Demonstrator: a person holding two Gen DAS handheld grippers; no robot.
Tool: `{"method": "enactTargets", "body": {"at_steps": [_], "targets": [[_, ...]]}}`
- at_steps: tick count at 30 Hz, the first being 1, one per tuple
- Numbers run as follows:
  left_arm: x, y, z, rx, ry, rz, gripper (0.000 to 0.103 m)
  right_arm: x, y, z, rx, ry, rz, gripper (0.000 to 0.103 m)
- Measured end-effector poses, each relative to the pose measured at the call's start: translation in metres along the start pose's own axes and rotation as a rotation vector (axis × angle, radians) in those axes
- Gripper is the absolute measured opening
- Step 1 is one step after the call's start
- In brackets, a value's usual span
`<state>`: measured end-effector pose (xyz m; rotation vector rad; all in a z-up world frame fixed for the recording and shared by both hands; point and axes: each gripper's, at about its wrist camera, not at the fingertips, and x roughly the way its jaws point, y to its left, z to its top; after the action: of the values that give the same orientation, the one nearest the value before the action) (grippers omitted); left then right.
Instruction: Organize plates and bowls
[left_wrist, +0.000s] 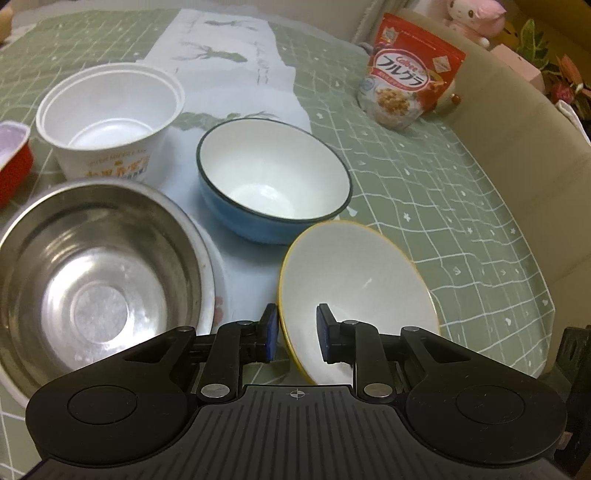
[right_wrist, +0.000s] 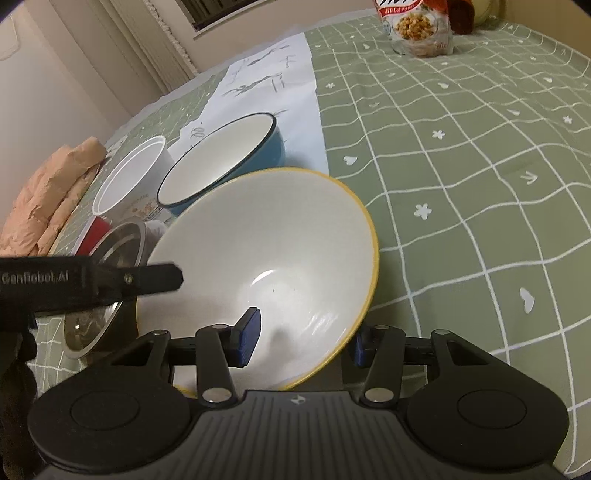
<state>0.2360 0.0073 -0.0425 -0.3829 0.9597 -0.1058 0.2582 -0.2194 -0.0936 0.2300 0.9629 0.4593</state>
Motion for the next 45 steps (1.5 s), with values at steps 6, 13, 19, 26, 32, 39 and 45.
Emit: {"method": "enactTargets", "body": {"at_steps": [6,13,19,26,32,39,45], "targets": [[0.0,0.005,0.001,-0.014,0.005,-0.022,0.025,-0.001,-0.004,-0.004,0.001,0.011,0.033,0.048],[0.005,0.013,0.003,-0.056,0.014,-0.032,0.024,-0.014,-0.013,0.009,0.019,-0.071,0.009,0.045],[0.011,0.007,0.011,-0.026,0.004,-0.037,0.025,-0.006,-0.013,0.021,0.032,-0.068,-0.021,0.045],[0.023,-0.001,0.021,-0.012,0.004,-0.025,0.025,-0.005,-0.017,0.027,0.035,-0.072,-0.037,0.045],[0.021,0.006,0.017,-0.039,0.02,-0.044,0.024,-0.002,-0.016,0.024,0.017,-0.065,-0.035,0.045],[-0.001,0.022,0.022,-0.077,-0.042,-0.102,0.024,-0.011,-0.009,0.023,-0.043,-0.107,-0.095,0.045],[-0.01,0.05,0.039,-0.145,-0.123,-0.08,0.024,-0.022,-0.009,0.04,-0.074,-0.146,-0.157,0.048]]}}
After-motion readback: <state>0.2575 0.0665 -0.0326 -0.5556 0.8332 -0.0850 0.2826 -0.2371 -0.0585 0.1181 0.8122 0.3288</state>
